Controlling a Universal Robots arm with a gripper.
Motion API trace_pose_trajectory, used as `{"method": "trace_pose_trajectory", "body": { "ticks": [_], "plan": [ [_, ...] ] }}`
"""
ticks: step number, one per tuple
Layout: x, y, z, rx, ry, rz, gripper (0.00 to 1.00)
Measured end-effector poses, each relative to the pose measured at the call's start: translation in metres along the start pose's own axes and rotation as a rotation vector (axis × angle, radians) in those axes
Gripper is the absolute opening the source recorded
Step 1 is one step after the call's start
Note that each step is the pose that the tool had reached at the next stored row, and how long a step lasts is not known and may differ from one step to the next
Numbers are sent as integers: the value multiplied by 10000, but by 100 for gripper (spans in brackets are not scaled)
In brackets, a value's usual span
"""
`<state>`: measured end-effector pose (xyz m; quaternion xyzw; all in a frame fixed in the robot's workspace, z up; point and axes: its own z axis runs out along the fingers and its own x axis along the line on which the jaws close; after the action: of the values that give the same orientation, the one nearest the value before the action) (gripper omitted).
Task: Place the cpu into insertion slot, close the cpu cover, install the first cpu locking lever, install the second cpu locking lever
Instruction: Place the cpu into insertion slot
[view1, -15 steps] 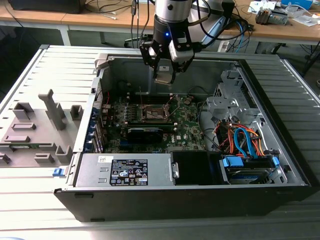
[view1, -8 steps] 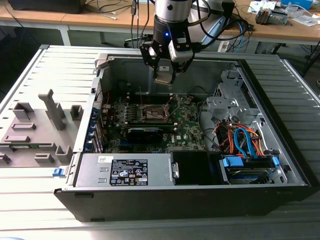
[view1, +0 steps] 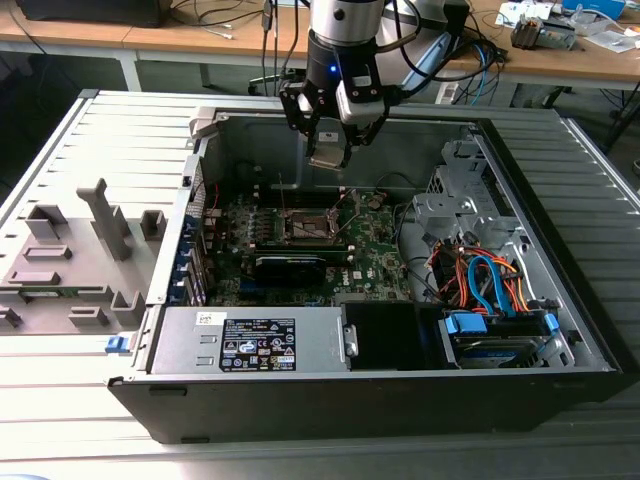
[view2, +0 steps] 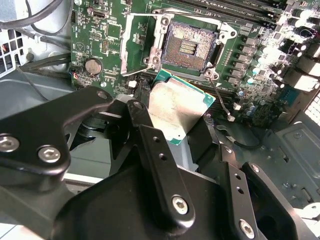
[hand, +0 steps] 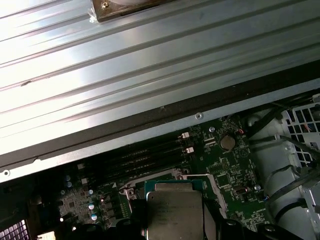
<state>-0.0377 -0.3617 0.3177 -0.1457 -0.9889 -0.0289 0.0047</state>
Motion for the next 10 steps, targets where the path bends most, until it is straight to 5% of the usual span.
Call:
{"method": "trace_pose_trajectory", "body": {
  "ticks": [10],
  "plan": [
    [0, 0, 2, -2, -11, 192, 55]
  ]
}}
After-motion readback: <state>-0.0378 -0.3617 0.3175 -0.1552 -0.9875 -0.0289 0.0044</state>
